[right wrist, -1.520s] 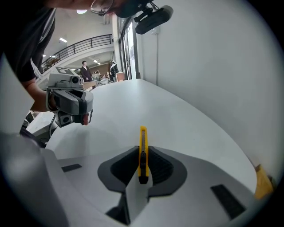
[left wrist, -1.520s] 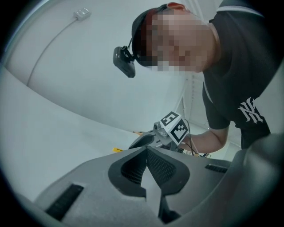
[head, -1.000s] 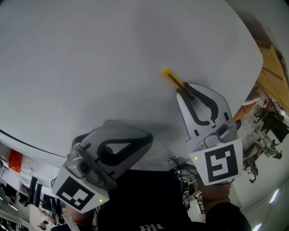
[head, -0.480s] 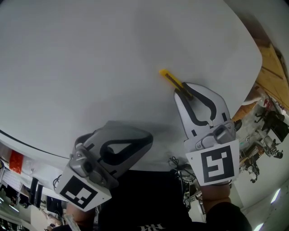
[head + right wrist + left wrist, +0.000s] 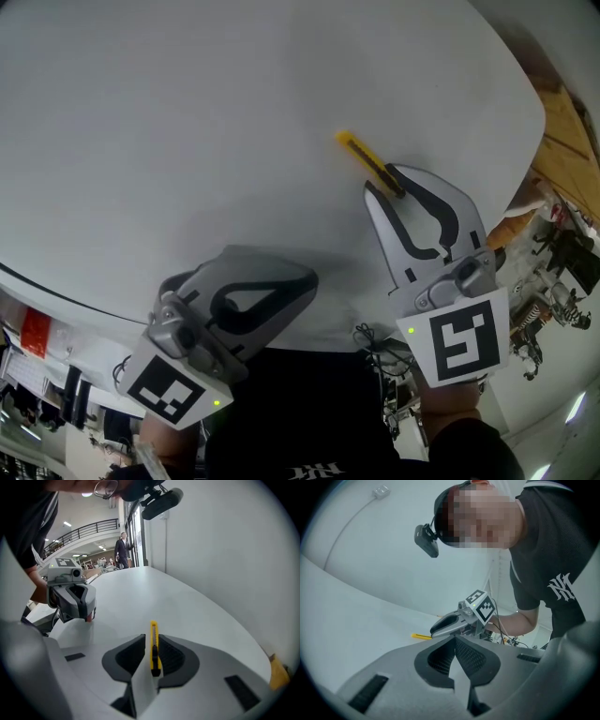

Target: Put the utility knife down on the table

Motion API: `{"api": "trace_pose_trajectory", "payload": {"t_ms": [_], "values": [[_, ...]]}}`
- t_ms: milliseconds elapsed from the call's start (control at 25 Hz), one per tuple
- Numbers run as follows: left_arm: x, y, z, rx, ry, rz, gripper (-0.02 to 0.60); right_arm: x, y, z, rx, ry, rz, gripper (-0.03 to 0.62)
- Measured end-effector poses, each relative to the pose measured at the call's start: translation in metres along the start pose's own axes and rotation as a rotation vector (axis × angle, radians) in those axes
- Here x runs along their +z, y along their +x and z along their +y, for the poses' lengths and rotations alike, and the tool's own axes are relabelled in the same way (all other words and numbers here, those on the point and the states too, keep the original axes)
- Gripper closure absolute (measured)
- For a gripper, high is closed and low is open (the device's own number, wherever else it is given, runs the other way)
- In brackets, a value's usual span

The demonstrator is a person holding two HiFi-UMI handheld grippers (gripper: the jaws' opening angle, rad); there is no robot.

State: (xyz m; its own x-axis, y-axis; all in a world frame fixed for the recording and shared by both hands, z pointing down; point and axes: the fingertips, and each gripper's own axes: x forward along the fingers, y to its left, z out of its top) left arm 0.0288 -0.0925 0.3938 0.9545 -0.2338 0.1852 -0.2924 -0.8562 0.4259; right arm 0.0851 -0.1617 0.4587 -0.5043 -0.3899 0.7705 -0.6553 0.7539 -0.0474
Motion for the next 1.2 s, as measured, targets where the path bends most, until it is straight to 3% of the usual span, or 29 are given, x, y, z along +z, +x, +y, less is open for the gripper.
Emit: {"api": "trace_pose_trajectory", "payload": {"t_ms": [280, 440, 600, 760, 880, 1040, 1200], "values": [[0.007, -0.017, -0.028, -0.033, 0.012, -0.045, 0.577, 0.042, -0.05, 0.02, -0.03, 0.04, -0.159, 0.583], [0.025, -0.029, -0.033, -0.078, 0.096, -0.072, 0.577, 0.077, -0.098, 0.037, 0.007, 0.213, -0.305, 0.589], [0.032, -0.046, -0.064, -0.105, 0.024, -0.04, 0.577, 0.112, -0.182, 0.074, 0.094, 0.388, -0.455, 0.589], [0.059, -0.061, -0.099, -0.158, 0.044, -0.046, 0.577, 0.133, -0.26, 0.101, 0.094, 0.421, -0.585, 0.591], [0.098, -0.066, -0.131, -0.174, 0.077, -0.075, 0.577, 0.142, -0.307, 0.126, 0.139, 0.41, -0.688, 0.591], [0.152, -0.061, -0.182, -0.183, 0.162, -0.133, 0.577, 0.146, -0.361, 0.152, 0.196, 0.292, -0.817, 0.591], [0.18, -0.078, -0.232, -0.158, 0.255, -0.179, 0.577, 0.148, -0.391, 0.195, 0.301, 0.181, -0.951, 0.591]]}}
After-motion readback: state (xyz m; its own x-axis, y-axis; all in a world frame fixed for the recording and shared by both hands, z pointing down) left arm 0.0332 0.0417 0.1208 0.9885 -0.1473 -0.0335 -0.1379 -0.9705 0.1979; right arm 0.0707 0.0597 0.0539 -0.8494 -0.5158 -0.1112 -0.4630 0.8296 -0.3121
